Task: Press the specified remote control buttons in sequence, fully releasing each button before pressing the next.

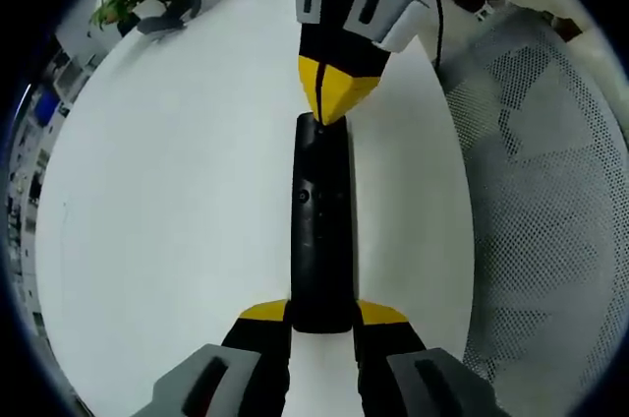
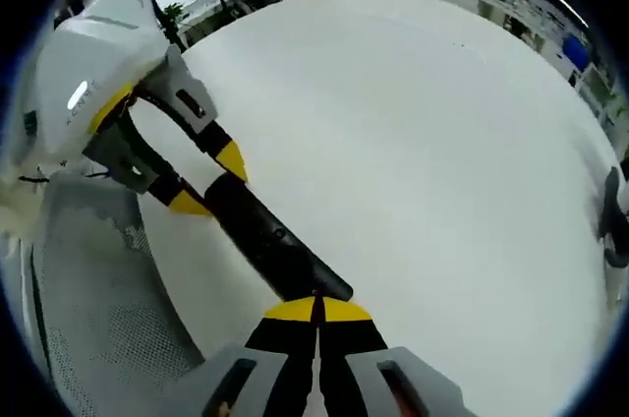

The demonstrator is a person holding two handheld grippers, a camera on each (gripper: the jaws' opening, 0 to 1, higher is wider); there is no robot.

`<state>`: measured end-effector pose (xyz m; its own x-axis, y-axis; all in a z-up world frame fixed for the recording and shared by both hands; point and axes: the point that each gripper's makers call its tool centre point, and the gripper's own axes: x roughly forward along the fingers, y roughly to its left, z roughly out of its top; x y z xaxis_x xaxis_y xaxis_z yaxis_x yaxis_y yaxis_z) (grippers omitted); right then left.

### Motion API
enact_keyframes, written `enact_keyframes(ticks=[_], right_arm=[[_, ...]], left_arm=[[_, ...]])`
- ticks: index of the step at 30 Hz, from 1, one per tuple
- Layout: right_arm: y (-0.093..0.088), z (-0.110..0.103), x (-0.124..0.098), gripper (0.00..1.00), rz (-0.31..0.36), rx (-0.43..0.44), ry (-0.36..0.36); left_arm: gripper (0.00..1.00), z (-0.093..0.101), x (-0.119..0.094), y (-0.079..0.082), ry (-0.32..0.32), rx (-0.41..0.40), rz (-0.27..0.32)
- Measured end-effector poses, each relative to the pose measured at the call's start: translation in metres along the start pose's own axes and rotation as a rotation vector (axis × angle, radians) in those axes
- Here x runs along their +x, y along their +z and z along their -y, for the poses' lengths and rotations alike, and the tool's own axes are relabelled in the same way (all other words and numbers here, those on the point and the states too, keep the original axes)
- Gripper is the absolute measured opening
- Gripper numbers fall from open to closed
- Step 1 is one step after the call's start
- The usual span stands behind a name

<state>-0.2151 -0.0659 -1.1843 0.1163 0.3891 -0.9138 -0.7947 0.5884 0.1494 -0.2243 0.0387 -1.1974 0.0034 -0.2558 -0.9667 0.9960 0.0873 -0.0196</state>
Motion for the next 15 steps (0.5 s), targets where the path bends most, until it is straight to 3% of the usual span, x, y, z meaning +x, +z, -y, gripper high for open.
enact_keyframes(ticks=[15], right_arm=[[0.0045,-0.0047,0.0003,0.00,0.020,0.060,0.047]], left_arm=[[0.22,0.0002,-0.0001,0.0005,0.000,-0.014,-0.006]])
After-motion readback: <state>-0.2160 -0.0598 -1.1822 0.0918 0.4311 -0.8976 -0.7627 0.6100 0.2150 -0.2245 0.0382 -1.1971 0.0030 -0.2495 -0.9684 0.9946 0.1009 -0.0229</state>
